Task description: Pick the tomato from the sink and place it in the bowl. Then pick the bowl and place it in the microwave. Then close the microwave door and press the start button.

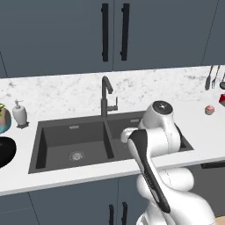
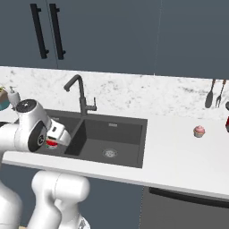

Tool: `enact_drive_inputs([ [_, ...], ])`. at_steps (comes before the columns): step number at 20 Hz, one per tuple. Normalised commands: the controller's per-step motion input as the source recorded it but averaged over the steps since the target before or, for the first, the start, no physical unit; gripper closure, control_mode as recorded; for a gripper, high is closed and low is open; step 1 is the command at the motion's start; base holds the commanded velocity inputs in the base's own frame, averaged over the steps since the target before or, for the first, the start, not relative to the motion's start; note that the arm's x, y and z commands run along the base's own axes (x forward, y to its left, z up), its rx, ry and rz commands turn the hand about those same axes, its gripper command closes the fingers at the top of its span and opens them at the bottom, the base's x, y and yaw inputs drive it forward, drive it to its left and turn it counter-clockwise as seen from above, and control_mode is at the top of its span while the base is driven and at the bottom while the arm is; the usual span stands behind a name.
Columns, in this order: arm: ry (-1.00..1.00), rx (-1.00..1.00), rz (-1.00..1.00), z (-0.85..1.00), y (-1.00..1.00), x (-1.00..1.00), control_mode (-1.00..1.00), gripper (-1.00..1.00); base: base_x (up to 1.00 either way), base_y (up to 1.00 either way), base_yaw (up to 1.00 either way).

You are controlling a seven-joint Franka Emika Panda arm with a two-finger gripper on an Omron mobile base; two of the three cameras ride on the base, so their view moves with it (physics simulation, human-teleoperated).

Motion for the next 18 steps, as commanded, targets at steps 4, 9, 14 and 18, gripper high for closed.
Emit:
enact_drive_inputs([
  [4, -0.01, -0.01, 0.07, 0.79, 1.0, -0.1, -1.0, 1.0, 0.0, 0.0, 0.0],
  [9, 0.0, 0.0, 0.1, 0.36, 1.0, 0.02, -1.0, 1.0, 0.0, 0.0, 0.0],
  [14, 0.0, 0.0, 0.14, 0.09, 1.0, 0.3, -1.0, 1.0, 0.0, 0.0, 0.0],
  [18, 0.0, 0.0, 0.17, -0.01, 1.0, 0.38, -1.0, 1.0, 0.0, 0.0, 0.0],
])
